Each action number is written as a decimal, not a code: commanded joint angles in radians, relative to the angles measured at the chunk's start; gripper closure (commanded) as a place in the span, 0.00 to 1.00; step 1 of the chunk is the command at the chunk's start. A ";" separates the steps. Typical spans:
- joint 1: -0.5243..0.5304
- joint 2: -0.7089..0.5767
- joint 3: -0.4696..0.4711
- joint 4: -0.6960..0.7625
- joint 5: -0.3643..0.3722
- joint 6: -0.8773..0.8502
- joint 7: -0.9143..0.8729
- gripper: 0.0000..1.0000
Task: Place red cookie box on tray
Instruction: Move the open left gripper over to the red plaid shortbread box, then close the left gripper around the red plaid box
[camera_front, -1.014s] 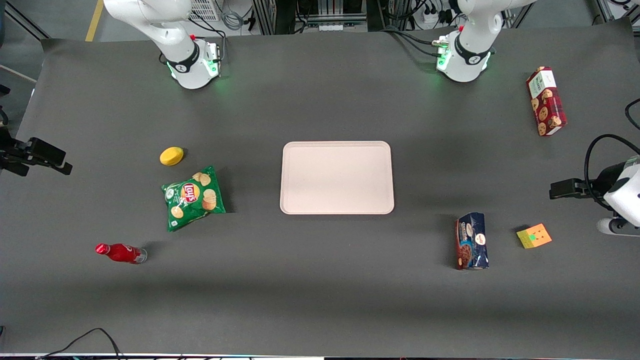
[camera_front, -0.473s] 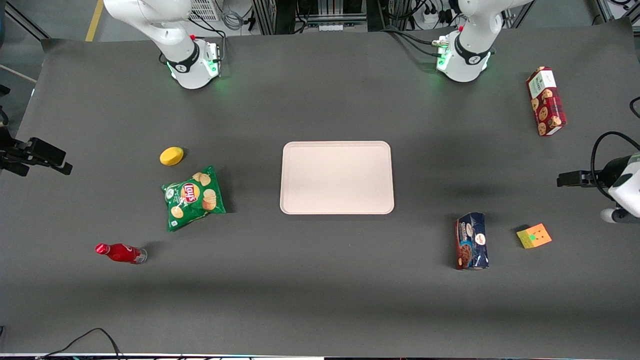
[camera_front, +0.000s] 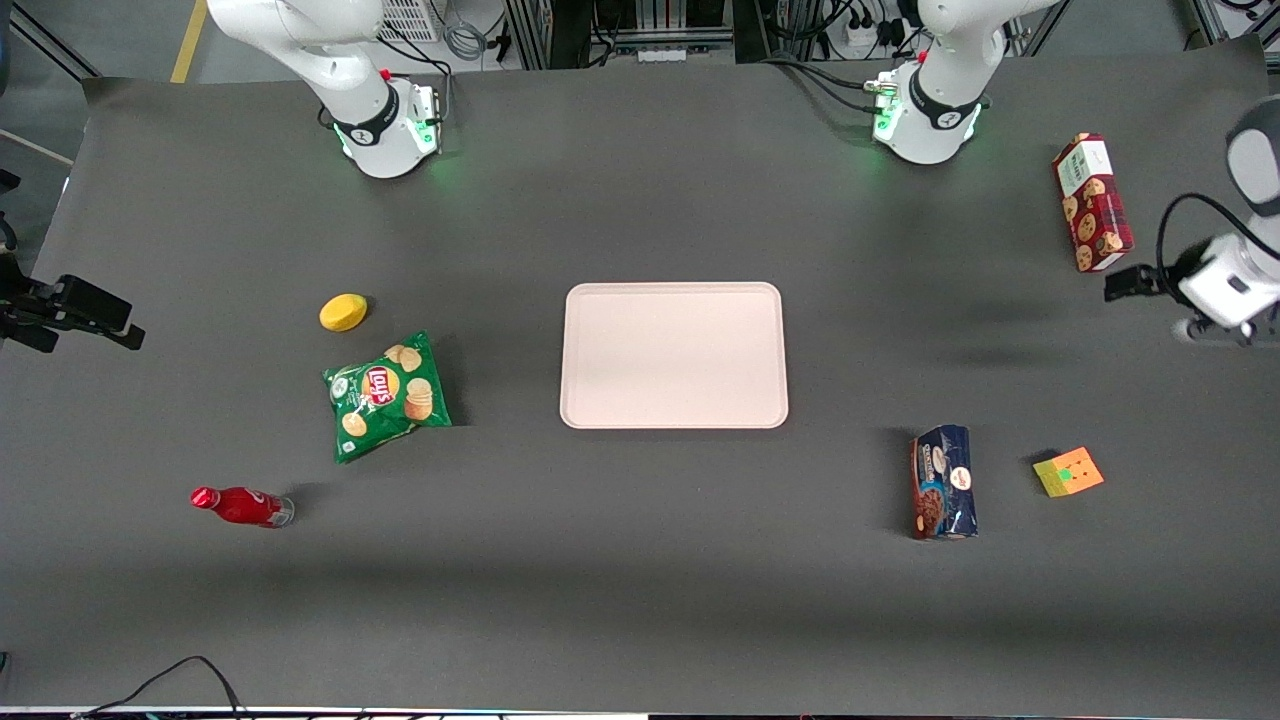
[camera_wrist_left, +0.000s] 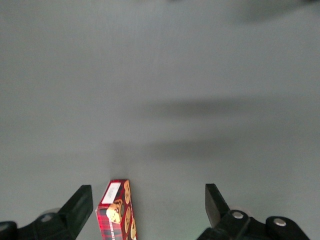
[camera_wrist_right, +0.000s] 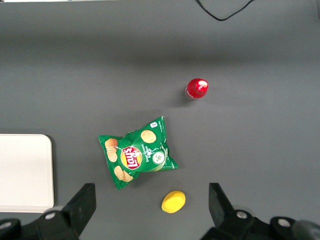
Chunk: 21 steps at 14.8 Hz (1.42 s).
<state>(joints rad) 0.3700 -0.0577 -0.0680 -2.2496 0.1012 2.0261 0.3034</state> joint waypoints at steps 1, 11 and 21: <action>0.003 -0.169 0.104 -0.309 -0.002 0.181 0.133 0.00; 0.161 -0.217 0.292 -0.504 0.201 0.404 0.368 0.00; 0.198 -0.065 0.364 -0.570 0.203 0.569 0.359 0.00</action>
<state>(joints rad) 0.5582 -0.1728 0.2819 -2.7922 0.2901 2.5110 0.6556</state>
